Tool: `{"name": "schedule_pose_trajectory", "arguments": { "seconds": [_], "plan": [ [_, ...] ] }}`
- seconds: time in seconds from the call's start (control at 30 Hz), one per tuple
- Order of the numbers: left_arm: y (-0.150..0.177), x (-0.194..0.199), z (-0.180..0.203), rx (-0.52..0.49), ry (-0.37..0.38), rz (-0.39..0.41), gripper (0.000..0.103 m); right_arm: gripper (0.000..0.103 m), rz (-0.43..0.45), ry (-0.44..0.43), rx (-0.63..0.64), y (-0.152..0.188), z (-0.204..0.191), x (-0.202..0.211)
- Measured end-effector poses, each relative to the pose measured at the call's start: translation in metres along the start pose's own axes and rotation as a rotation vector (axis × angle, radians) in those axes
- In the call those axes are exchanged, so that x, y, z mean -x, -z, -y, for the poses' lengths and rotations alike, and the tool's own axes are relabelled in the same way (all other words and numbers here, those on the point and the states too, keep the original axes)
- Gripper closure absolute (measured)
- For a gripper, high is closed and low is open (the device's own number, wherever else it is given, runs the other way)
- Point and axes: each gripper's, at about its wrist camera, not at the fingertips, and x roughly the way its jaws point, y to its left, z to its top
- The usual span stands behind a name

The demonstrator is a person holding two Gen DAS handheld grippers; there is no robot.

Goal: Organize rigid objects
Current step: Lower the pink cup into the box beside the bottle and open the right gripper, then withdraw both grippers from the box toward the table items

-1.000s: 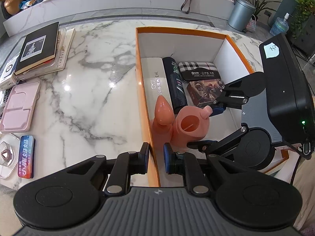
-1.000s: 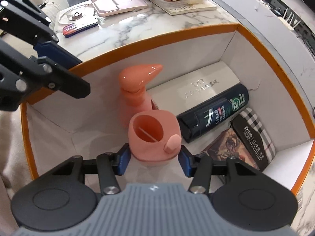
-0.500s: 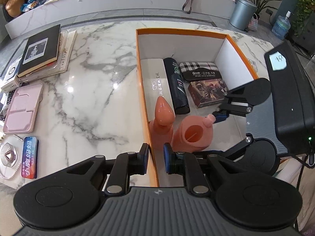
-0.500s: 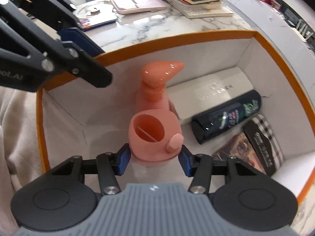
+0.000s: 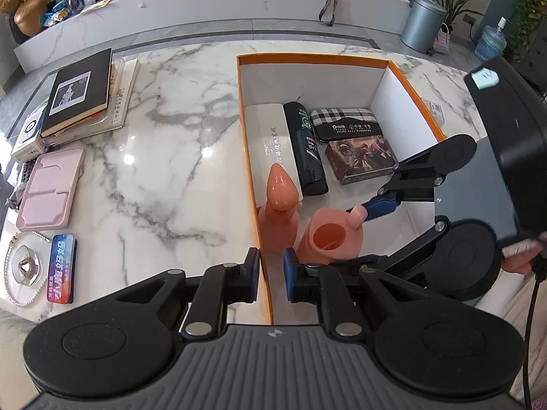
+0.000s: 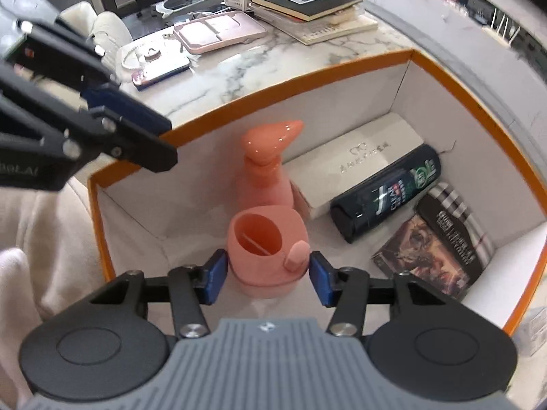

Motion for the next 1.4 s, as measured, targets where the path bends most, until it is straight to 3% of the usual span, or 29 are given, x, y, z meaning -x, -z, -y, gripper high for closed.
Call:
{"name": "schedule_pose_trajectory", "arguments": {
  "seconds": [0.13, 0.47, 0.57, 0.73, 0.83, 0.93, 1.27, 1.4],
  "plan": [
    [-0.002, 0.0, -0.001, -0.004, 0.002, -0.005, 0.088, 0.05, -0.019, -0.124, -0.028, -0.004, -0.001, -0.002],
    [0.0, 0.0, -0.006, 0.016, 0.032, 0.001, 0.088, 0.049, 0.003, -0.113, -0.06, -0.019, -0.02, -0.008],
    [0.001, 0.001, -0.007, 0.027, 0.041, 0.002, 0.088, 0.038, -0.007, -0.092, -0.053, -0.018, -0.018, -0.004],
    [0.001, 0.001, -0.006, 0.029, 0.035, 0.001, 0.088, 0.032, -0.077, -0.067, -0.142, -0.012, -0.008, -0.001],
    [0.001, 0.001, -0.004, 0.031, 0.028, 0.001, 0.088, 0.037, -0.105, -0.115, -0.256, -0.008, 0.002, -0.009],
    [0.001, 0.001, -0.005, 0.027, 0.026, 0.001, 0.088, 0.056, -0.081, -0.171, -0.303, -0.004, 0.005, -0.016],
    [0.0, 0.0, -0.004, 0.023, 0.017, -0.005, 0.088, 0.055, -0.017, -0.184, -0.315, -0.003, -0.002, -0.015],
    [0.0, 0.005, -0.001, 0.022, -0.006, 0.005, 0.088, 0.05, -0.01, -0.131, -0.292, -0.003, -0.009, -0.007]
  ]
}}
